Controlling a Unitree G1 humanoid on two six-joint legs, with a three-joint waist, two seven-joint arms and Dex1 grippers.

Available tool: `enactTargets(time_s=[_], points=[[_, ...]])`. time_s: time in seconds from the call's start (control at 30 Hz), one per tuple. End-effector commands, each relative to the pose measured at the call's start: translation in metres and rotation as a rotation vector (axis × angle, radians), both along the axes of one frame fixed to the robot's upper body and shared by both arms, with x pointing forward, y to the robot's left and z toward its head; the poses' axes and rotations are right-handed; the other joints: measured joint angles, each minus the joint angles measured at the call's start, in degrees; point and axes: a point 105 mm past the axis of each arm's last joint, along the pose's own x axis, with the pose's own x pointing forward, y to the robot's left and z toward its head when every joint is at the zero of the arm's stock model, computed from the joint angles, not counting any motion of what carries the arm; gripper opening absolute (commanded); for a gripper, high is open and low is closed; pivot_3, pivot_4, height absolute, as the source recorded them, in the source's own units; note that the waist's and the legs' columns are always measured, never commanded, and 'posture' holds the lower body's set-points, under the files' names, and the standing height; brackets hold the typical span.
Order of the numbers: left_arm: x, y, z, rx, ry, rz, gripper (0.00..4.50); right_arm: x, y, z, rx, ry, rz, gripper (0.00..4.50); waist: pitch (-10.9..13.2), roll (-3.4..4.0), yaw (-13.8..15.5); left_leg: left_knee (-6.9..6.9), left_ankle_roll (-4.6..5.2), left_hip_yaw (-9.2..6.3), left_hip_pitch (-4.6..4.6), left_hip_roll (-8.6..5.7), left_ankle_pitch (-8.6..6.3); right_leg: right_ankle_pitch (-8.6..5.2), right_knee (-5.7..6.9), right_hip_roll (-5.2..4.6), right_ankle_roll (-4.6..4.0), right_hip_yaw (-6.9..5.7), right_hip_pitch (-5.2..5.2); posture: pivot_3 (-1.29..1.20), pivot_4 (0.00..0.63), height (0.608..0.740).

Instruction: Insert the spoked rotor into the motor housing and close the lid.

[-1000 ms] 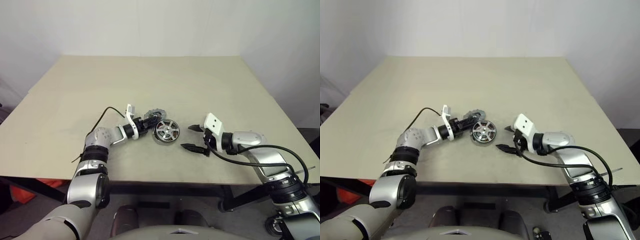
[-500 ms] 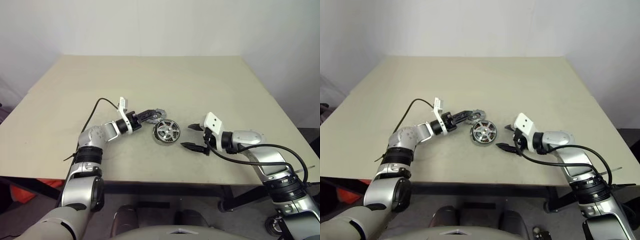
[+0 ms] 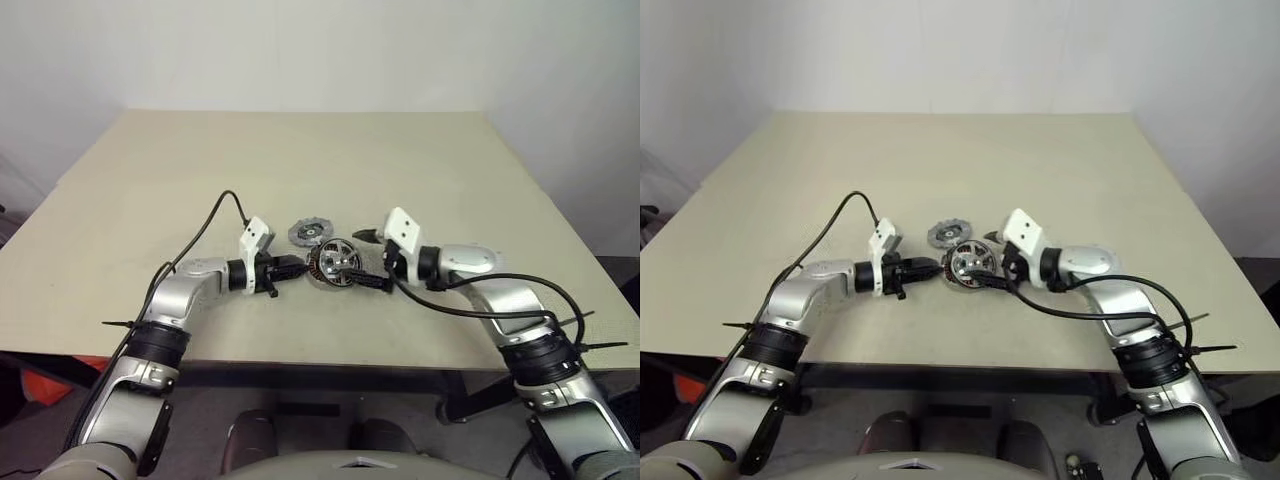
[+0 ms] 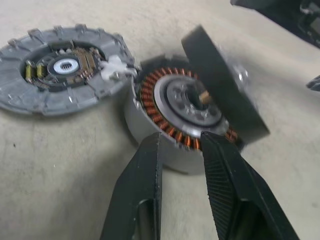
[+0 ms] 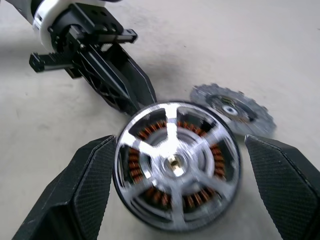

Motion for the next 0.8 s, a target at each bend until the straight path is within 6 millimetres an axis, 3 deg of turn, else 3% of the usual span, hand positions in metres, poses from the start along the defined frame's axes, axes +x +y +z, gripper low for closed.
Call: enactTargets(time_s=[0.03, 0.53, 0.8], points=[[0.003, 0.0, 0.014, -0.002, -0.071, -0.013, 1.29, 0.004, 0.004, 0.01, 0.006, -0.045, 0.01, 4.22, 0.0, 0.0, -0.03, 0.0, 0.0, 0.0, 0.0, 0.0, 0.0, 0.0, 0.0, 0.0, 0.0, 0.01, 0.0, 0.0, 0.0, 0.74], [-0.005, 0.007, 0.014, 0.031, -0.087, -0.061, 1.29, 0.007, 0.004, -0.005, -0.005, -0.01, -0.002, 4.22, 0.0, 0.0, -0.08, 0.0, -0.03, 0.01, 0.02, 0.01, 0.01, 0.0, 0.04, 0.0, 0.0, 0.01, 0.0, 0.0, 0.0, 0.74], [-0.008, 0.011, 0.012, 0.041, -0.085, -0.048, 1.29, 0.02, 0.004, -0.009, -0.027, -0.026, -0.009, 4.22, 0.0, 0.0, -0.17, 0.02, -0.05, 0.01, 0.04, 0.0, 0.02, 0.01, 0.1, 0.0, -0.01, 0.02, 0.01, 0.0, 0.0, 0.74]])
